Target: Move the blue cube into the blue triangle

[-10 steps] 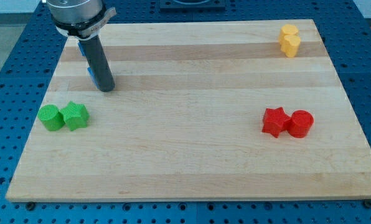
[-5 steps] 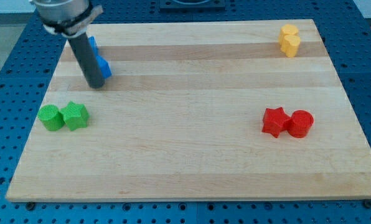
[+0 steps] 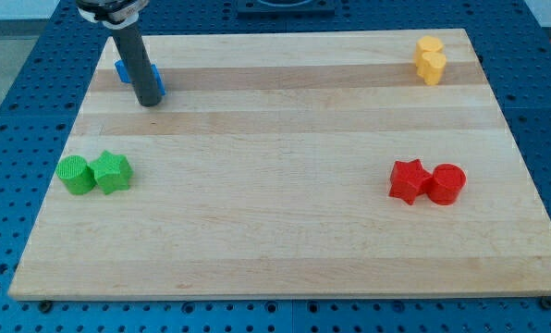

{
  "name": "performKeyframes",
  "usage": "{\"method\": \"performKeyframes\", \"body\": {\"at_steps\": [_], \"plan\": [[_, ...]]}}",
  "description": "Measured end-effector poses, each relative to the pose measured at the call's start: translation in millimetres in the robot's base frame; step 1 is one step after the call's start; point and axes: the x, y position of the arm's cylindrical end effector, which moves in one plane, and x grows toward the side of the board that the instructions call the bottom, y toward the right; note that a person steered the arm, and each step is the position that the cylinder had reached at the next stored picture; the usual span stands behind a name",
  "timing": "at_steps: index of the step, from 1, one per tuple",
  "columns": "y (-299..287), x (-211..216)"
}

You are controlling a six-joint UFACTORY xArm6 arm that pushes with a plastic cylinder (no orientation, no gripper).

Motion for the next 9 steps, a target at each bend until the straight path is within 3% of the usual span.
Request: {"method": "performKeyframes", "body": {"at_steps": [7,8,9], "plan": [[50,2],[49,4],[-11,41]]}}
